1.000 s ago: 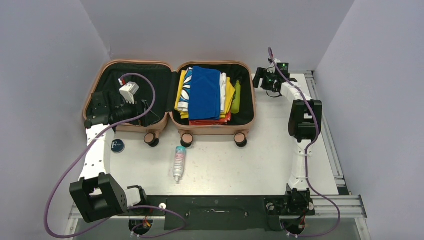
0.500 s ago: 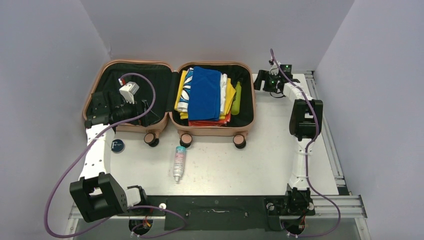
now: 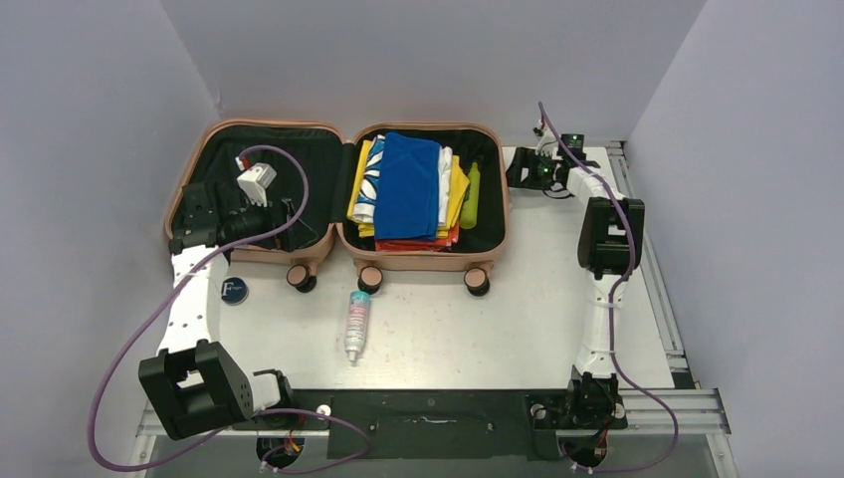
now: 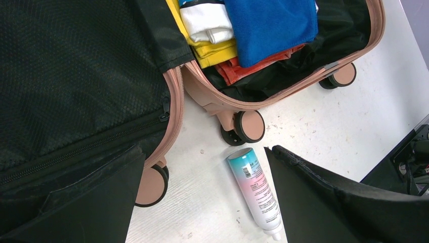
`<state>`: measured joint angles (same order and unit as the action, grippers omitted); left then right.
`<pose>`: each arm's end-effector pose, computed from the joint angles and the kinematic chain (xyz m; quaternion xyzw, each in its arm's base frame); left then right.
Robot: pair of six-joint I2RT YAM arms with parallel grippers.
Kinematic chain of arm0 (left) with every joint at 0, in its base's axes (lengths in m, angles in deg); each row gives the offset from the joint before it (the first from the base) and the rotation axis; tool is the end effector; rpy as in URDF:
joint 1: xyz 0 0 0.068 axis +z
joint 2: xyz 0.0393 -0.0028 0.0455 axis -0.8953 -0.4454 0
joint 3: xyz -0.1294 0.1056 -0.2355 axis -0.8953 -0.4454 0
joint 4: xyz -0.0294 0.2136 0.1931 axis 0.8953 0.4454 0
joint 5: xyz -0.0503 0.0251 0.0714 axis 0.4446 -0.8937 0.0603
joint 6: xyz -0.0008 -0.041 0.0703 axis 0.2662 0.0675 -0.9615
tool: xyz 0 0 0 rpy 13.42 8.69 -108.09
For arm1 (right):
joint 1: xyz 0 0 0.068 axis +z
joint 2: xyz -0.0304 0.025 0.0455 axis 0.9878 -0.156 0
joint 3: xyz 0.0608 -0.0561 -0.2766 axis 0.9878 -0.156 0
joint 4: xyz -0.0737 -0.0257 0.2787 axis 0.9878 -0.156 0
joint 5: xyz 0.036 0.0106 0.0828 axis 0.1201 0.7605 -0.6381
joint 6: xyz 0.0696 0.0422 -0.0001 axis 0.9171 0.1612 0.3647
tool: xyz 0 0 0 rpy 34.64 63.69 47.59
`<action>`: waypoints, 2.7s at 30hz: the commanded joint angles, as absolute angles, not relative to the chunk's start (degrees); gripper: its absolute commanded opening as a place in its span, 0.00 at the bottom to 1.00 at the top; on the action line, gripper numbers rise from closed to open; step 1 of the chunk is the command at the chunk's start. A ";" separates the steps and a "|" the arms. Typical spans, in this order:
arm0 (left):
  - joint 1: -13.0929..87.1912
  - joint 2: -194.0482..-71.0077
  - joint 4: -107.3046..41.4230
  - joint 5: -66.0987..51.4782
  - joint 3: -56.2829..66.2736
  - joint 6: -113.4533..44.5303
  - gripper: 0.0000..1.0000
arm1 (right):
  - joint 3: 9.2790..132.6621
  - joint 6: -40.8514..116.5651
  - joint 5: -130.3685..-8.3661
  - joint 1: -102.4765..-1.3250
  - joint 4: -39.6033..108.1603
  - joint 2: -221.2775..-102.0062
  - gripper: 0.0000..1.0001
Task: Pack the luggage
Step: Pick up the makeup from the center of the board, then place the makeup in the luggage.
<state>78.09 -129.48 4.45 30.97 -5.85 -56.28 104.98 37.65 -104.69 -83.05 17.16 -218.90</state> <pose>0.3039 0.0259 0.2984 0.1149 0.8577 -0.2848 0.4124 0.5870 0.0274 0.1296 -0.0705 0.8718 0.3536 0.3316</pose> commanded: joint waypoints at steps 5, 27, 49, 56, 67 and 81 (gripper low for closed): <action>78.84 -129.78 2.03 32.41 -5.73 -56.15 0.96 | 104.80 34.39 -103.03 -81.40 6.15 -221.15 0.82; 79.04 -130.10 1.86 33.82 -5.90 -56.15 0.96 | 92.66 29.39 -88.30 -84.36 8.70 -208.65 0.81; 80.34 -129.43 2.01 35.74 -6.13 -56.06 0.96 | 86.85 28.34 -77.68 -82.87 10.27 -202.03 0.19; 80.47 -129.28 1.86 36.18 -6.35 -55.98 0.96 | 81.44 30.80 -77.77 -84.57 12.69 -186.96 0.18; 80.51 -128.28 2.03 36.37 -6.31 -55.97 0.96 | 88.60 40.27 -76.29 -72.45 13.67 -178.71 0.16; 80.61 -127.75 2.52 35.35 -6.65 -56.76 0.96 | 85.82 46.75 -71.23 -60.55 19.96 -185.56 0.14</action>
<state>80.24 -129.35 4.08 34.38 -6.84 -55.78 87.43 43.97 -74.94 -61.19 15.32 -185.51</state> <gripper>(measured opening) 0.962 0.295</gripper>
